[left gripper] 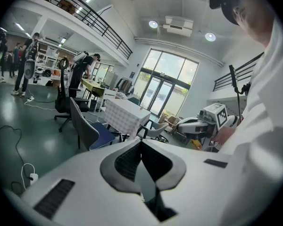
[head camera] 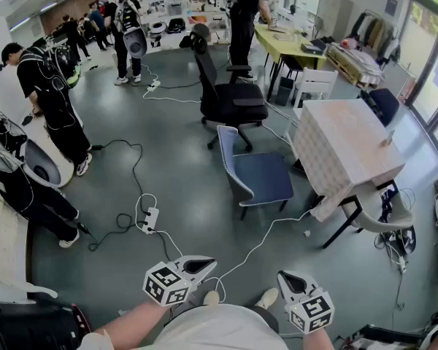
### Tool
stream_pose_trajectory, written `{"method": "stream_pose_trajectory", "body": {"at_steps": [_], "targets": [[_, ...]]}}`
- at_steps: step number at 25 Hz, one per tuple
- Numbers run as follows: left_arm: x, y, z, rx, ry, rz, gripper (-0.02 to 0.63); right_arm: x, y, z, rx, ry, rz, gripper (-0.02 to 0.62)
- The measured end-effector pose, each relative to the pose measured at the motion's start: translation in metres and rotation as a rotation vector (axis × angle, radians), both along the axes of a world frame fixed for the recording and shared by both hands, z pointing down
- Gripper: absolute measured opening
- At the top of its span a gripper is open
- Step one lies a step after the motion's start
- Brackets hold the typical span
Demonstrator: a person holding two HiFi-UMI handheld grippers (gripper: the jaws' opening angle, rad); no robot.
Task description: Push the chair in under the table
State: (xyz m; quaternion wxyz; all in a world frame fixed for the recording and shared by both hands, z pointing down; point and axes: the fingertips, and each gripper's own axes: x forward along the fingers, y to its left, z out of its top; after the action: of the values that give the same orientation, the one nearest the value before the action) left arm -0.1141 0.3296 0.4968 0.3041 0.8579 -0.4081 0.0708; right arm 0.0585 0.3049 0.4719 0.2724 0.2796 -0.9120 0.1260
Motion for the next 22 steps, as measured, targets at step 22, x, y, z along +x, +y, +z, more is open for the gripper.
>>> {"method": "stream_pose_trajectory", "body": {"at_steps": [22], "targets": [[0.001,-0.103,0.005,-0.012,-0.087,-0.092,0.017,0.027,-0.088,-0.005,0.065,-0.023,-0.024,0.045]]}}
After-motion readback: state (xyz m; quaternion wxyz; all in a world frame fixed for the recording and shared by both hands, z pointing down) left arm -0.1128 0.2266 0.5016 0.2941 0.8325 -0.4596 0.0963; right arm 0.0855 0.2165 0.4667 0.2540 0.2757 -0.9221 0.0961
